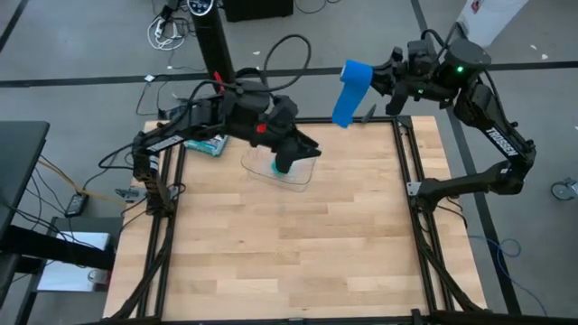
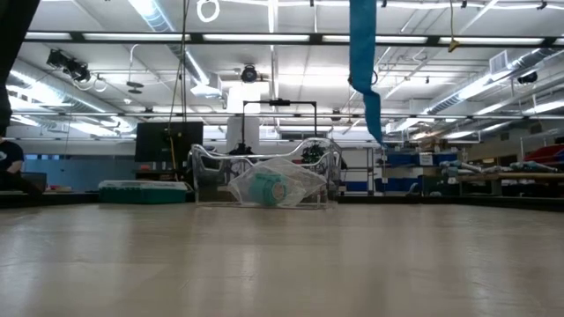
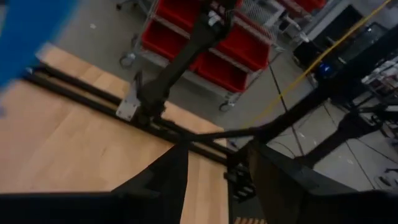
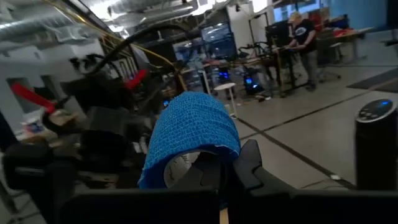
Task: Roll bandage
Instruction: Roll the blue bandage
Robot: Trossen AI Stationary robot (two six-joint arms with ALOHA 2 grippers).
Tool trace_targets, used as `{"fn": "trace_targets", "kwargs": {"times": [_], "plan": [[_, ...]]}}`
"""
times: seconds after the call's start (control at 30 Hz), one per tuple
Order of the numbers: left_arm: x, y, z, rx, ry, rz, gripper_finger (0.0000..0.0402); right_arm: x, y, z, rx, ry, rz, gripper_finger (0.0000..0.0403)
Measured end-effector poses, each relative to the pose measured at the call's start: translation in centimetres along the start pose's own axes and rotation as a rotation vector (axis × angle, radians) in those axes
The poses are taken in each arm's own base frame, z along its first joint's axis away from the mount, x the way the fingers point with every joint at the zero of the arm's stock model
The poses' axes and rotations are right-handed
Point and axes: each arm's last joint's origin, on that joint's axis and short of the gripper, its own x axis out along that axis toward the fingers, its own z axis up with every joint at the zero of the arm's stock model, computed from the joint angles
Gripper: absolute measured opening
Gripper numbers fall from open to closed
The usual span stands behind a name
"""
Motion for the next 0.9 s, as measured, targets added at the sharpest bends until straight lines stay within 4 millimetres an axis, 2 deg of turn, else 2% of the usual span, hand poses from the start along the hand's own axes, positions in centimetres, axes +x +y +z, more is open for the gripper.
{"fn": "trace_targets", "kwargs": {"times": [0.13,0.27,0.47,0.73,0.9], "plan": [[0.6,0.0,0.5,0.016,-0.048,-0.029,0.0186,0.3,1.0,-0.1,0.022,-0.009,0.041,0.0000],[1.1,0.9,0.4,0.025,-0.023,0.003,0.0198,0.7,1.8,-0.5,0.042,0.009,0.076,0.0000],[0.9,1.4,0.6,0.057,-0.025,0.020,0.0209,1.0,2.7,-0.7,0.071,0.019,0.121,0.0000],[1.1,1.4,0.8,0.154,-0.050,0.029,0.0210,2.3,3.4,-1.4,0.078,0.037,0.143,0.0000],[1.0,1.8,0.7,0.156,-0.039,0.070,0.0210,3.0,3.6,-1.9,0.088,0.053,0.157,0.0000]]}}
